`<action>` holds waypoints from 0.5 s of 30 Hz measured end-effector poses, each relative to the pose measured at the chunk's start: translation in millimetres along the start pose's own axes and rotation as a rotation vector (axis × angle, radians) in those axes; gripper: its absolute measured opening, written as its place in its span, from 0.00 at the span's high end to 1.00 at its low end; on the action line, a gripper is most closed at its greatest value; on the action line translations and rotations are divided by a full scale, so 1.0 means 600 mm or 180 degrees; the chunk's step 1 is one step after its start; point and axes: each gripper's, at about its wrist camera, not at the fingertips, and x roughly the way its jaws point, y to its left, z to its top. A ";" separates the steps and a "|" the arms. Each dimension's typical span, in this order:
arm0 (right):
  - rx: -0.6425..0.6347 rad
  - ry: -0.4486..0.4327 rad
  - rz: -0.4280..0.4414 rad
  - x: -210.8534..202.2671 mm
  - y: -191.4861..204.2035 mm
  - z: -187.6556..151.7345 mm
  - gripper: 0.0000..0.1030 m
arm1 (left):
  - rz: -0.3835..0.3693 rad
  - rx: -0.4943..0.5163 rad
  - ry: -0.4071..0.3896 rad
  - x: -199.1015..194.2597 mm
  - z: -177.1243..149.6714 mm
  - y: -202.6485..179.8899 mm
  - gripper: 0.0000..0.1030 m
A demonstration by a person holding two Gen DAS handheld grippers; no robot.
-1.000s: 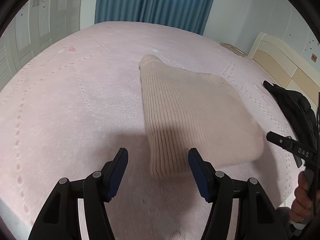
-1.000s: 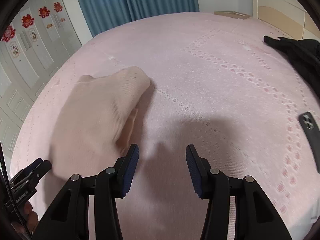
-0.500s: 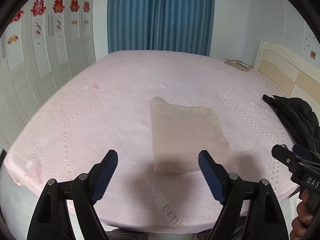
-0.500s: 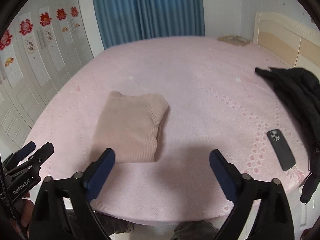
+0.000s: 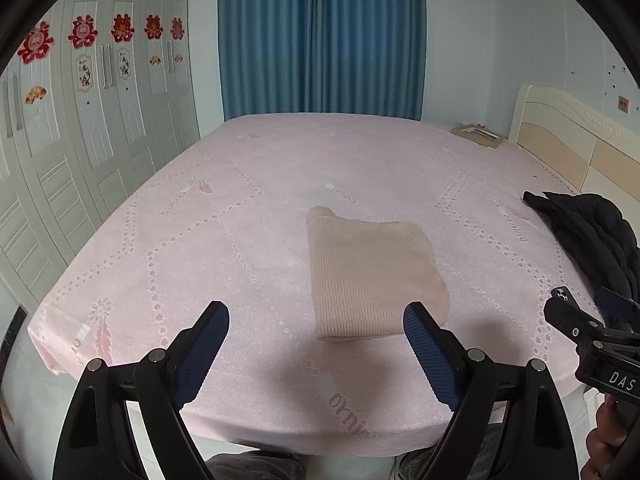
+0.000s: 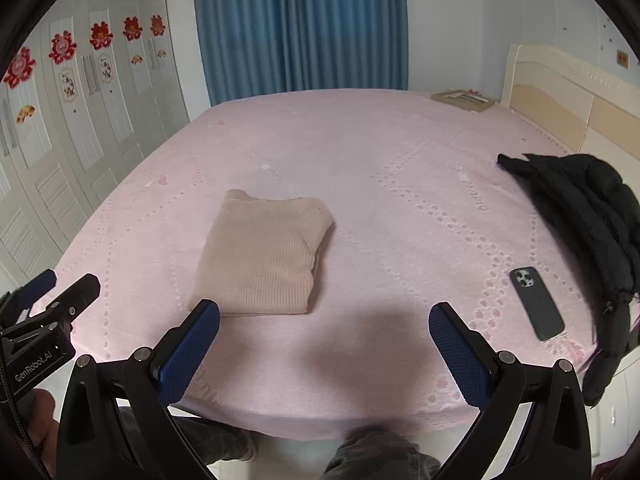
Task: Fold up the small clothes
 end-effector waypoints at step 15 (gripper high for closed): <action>0.0041 0.0003 0.0005 0.001 -0.004 0.000 0.01 | -0.0037 -0.0060 0.0037 0.008 0.002 0.010 0.14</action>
